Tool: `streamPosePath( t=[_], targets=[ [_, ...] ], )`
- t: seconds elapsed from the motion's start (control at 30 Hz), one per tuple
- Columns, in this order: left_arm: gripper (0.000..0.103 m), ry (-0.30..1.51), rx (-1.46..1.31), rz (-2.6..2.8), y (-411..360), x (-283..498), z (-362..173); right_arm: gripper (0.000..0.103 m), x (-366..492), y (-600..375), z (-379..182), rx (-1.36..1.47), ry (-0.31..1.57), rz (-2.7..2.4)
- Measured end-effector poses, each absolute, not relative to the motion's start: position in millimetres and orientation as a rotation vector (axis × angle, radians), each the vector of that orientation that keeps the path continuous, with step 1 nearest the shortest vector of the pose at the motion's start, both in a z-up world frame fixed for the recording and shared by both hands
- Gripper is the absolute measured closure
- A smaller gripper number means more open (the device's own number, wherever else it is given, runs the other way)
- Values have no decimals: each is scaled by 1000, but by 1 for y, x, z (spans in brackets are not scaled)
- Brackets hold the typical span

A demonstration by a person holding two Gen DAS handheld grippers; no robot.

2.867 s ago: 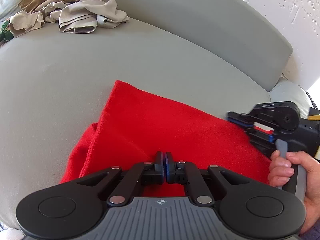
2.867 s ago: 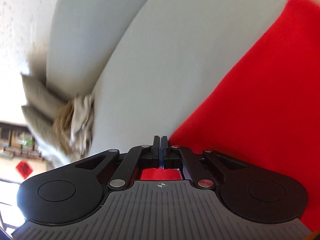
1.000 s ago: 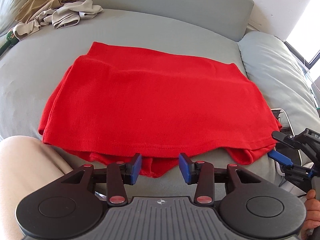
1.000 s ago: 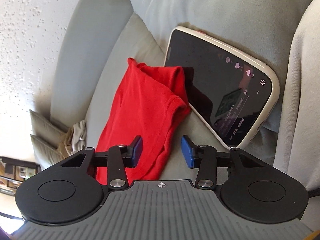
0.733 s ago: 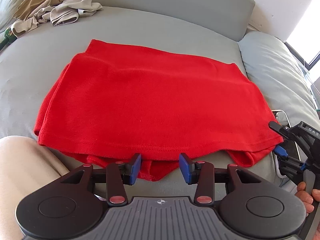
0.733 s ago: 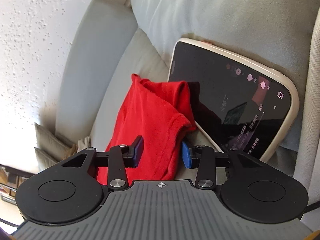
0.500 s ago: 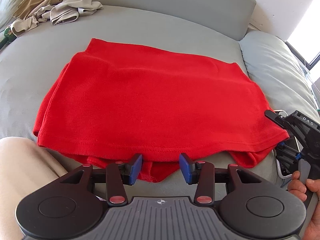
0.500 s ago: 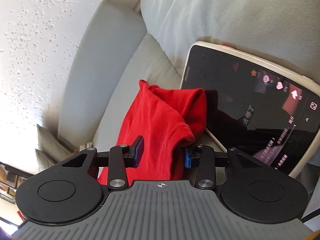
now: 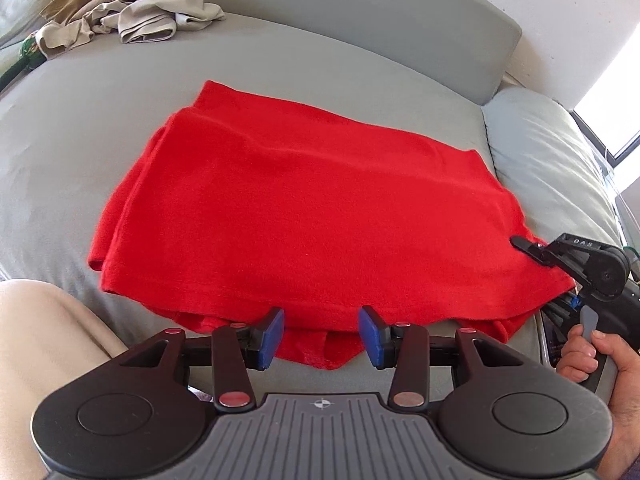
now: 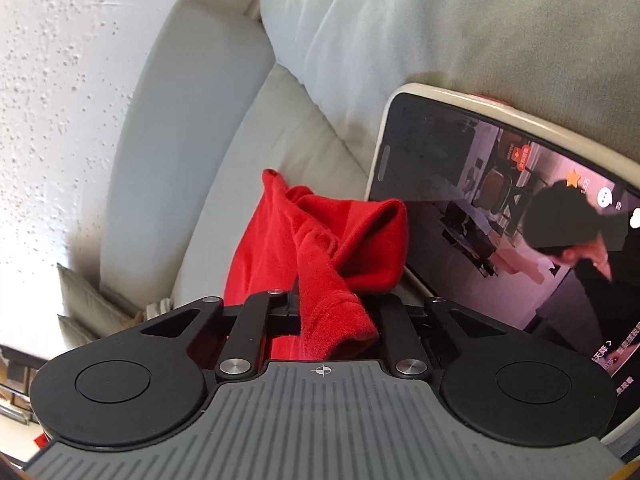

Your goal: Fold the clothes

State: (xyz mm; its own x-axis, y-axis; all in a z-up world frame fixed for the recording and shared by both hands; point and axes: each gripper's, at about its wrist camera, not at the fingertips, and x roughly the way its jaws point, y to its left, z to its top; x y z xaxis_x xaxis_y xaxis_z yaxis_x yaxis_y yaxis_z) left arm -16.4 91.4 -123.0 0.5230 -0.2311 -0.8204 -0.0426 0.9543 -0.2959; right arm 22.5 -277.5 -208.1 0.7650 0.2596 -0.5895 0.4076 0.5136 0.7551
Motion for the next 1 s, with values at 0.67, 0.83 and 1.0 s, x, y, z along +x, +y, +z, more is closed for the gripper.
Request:
streamPosePath(
  t=[0.67,0.83,1.0],
  targets=[
    [60,835,-547,218,264,-51,-96,91,18,76,-111,-567,602,317],
    [60,845,-573,206,271,-52,-101,92,-1,112,-148,-709,640,375],
    [60,854,-597,181,272,-49,-107,92,27,80,-110,-390,757,326]
  ],
)
